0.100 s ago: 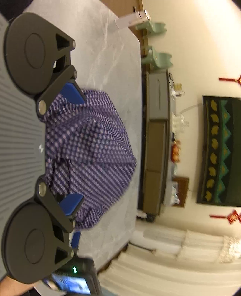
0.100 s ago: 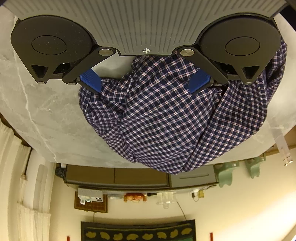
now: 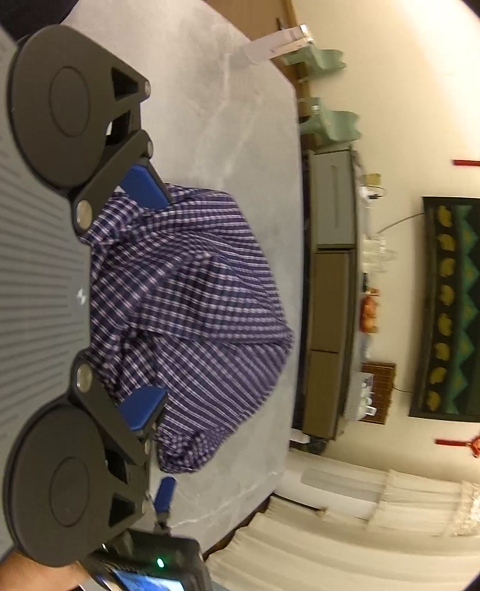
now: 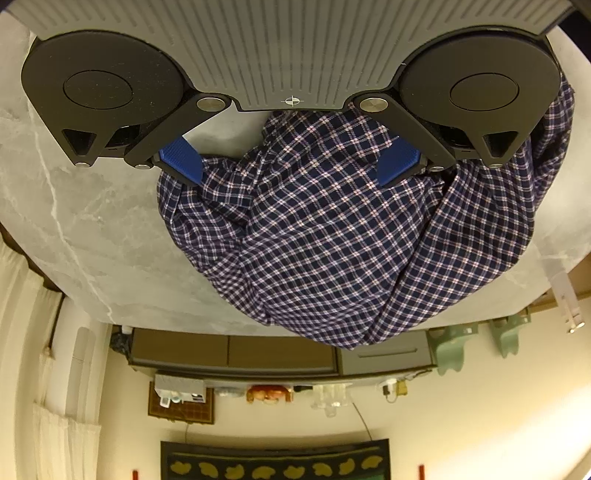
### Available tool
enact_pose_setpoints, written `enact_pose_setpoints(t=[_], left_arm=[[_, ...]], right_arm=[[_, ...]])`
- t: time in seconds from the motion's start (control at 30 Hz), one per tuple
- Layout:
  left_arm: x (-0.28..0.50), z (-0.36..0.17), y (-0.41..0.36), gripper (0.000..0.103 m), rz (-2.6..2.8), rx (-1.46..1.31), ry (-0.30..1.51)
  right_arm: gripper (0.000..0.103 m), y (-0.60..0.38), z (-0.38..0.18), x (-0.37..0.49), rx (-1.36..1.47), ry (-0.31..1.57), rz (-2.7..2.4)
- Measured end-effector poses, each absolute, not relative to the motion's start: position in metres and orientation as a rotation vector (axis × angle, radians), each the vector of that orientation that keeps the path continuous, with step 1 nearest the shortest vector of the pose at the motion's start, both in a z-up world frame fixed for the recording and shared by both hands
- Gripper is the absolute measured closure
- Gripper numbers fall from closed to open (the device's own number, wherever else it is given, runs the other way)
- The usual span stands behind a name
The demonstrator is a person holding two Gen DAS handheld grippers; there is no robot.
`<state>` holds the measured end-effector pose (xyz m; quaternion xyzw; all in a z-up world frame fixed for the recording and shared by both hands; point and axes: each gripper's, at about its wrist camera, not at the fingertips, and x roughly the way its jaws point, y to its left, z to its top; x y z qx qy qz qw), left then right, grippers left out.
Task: Fold clothes
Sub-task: 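Lower both grippers onto the crumpled checked shirt's edge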
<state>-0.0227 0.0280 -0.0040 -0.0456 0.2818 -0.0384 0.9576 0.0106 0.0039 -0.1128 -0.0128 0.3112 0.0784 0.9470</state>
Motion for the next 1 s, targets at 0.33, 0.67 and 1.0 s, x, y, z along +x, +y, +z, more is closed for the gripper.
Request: enact_pose_setpoints(t=[0.33, 0.67, 1.0], left_arm=[[-0.088, -0.028, 0.107, 0.0, -0.2, -0.201, 0.567], [-0.111, -0.029, 0.19, 0.0, -0.24, -0.13, 0.675], [-0.072, -0.018, 0.142, 0.0, -0.175, -0.075, 0.74]], right_arm=[[0.0, 0.009, -0.108, 0.006, -0.031, 0.624, 0.17], [0.0, 0.016, -0.104, -0.002, -0.065, 0.614, 0.147], [0.0, 0.034, -0.086, -0.028, -0.038, 0.588, 0.062]])
